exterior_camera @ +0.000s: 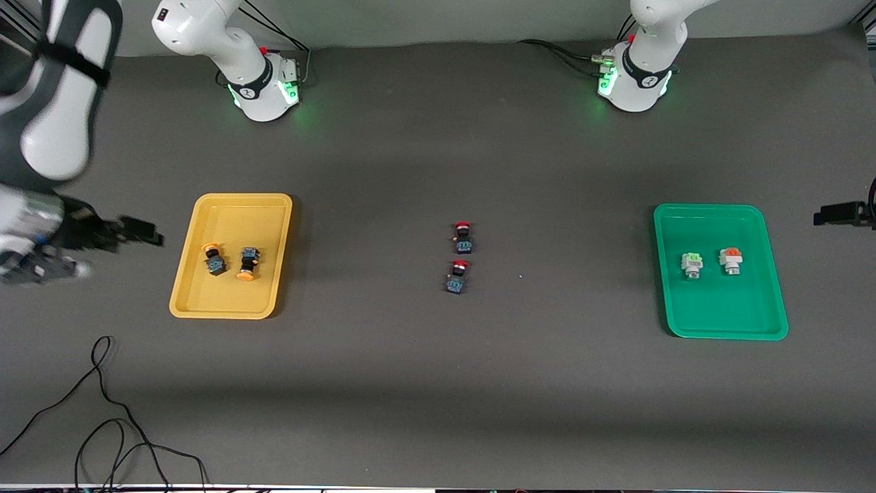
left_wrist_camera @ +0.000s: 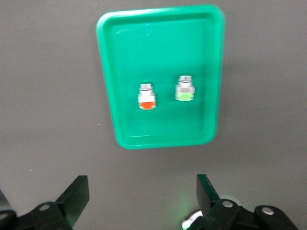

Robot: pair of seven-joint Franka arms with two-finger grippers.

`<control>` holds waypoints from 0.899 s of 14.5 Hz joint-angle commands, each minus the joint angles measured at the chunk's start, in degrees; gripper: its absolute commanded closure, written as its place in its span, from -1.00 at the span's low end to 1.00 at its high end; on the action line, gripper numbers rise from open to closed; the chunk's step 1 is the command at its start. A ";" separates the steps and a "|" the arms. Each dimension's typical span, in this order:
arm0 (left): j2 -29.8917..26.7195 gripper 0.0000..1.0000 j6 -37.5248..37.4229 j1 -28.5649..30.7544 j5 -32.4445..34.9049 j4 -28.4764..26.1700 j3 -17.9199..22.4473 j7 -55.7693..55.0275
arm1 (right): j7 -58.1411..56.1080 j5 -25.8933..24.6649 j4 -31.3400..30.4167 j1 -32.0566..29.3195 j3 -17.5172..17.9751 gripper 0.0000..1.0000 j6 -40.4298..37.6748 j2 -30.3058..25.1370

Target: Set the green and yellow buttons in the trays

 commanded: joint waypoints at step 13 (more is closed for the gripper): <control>-13.30 -1.00 2.08 -29.65 -5.81 -8.29 15.87 -10.48 | 20.41 -4.33 15.34 2.36 -4.81 -0.99 -14.12 0.73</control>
